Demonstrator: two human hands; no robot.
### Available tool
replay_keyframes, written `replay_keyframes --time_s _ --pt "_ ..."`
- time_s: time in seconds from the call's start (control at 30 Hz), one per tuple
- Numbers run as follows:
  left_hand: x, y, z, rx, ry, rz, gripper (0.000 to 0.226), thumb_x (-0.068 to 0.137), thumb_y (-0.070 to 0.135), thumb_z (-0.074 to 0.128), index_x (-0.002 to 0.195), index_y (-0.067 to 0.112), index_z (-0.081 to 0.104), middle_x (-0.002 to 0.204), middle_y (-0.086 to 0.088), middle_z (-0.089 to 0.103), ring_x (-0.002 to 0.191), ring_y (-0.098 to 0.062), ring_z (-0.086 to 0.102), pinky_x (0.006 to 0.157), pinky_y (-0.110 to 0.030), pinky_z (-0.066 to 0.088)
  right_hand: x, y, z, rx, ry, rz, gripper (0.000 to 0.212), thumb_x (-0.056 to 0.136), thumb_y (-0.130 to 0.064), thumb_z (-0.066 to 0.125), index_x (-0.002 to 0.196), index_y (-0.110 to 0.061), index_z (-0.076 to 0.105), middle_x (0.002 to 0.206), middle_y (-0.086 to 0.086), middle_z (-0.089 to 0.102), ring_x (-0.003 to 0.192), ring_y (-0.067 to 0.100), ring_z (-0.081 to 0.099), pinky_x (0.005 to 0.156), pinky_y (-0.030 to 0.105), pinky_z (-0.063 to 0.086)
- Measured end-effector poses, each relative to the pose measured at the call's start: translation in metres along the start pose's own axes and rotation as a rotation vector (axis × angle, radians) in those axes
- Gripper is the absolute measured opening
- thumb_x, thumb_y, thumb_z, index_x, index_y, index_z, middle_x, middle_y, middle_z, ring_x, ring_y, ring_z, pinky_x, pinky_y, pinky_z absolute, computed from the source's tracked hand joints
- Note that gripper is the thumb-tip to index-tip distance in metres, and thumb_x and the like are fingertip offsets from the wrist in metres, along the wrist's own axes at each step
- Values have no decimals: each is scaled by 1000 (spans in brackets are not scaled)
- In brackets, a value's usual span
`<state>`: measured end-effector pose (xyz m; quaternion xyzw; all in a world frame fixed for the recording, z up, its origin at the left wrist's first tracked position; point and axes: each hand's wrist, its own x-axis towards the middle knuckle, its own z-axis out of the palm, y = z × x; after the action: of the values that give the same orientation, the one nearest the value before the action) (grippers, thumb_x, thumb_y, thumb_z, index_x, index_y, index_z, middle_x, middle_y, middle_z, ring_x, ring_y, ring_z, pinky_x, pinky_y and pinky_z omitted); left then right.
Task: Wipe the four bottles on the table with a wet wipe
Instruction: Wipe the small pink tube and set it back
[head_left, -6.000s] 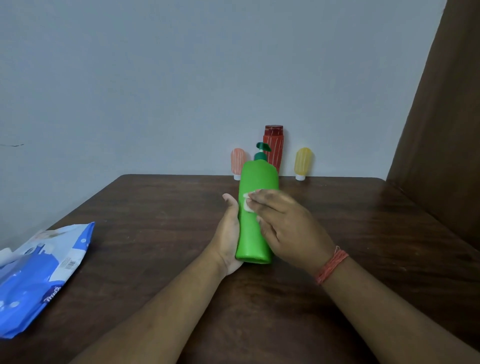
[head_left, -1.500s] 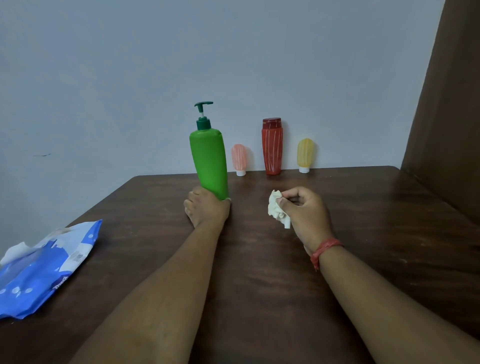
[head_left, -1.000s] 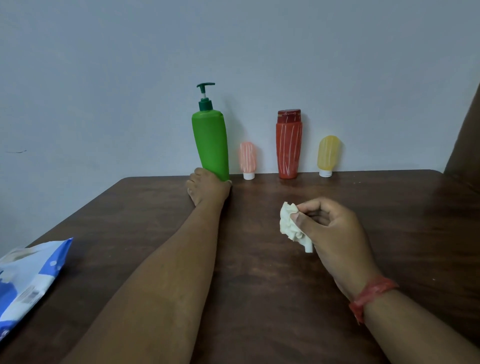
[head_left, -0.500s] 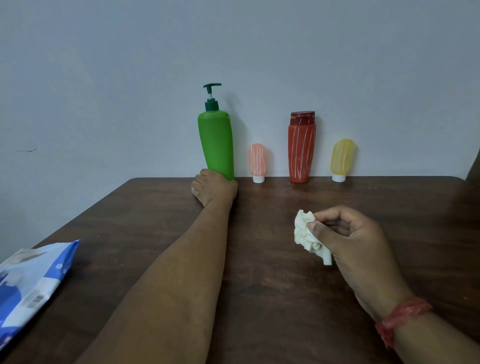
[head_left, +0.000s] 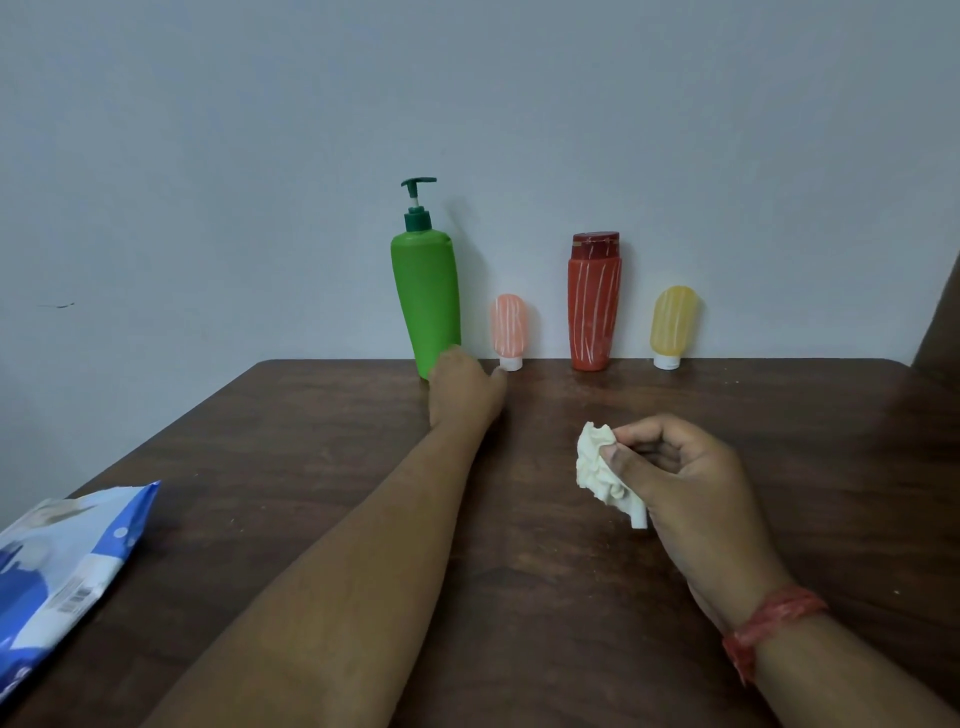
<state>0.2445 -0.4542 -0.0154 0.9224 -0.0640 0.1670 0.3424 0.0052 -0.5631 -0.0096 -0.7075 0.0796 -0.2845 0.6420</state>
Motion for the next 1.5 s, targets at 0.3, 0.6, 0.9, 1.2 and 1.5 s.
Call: replay_keyframes --time_s 0.3,0.6,0.9,1.2,1.5 --pt "1 36 18 57 -30 2 59 92 34 68 132 0 40 129 -16 56 109 -35 65 76 -40 51 -1 -2 0 15 19 -15 16 88 -6 70 82 -20 72 78 -2 75 74 12 73 63 29 58" --pt "15 44 28 94 -39 7 48 94 22 65 130 3 40 124 -16 62 110 -36 65 78 -42 52 1 0 -1 22 20 -20 13 88 -5 69 82 -17 72 77 -1 75 72 12 72 63 31 58" --pt "-37 34 -4 -62 -185 173 35 86 27 66 110 10 46 112 -12 63 100 -32 64 71 -35 45 -1 -7 -2 38 32 -20 12 88 -5 69 84 -15 71 79 -5 75 74 8 72 61 23 57" --pt "-162 1 -82 -136 -236 287 31 87 34 67 112 19 58 103 3 55 92 -19 56 85 -44 51 -8 -8 -7 -199 63 -126 16 87 -14 70 81 -29 68 83 -3 72 82 18 71 69 37 59" --pt "-200 -11 -115 -172 -296 354 35 92 23 68 126 20 62 106 6 56 90 -7 53 71 -17 39 -37 -36 -6 -522 157 -602 10 85 0 68 89 -10 66 93 -6 59 88 8 57 78 10 43"
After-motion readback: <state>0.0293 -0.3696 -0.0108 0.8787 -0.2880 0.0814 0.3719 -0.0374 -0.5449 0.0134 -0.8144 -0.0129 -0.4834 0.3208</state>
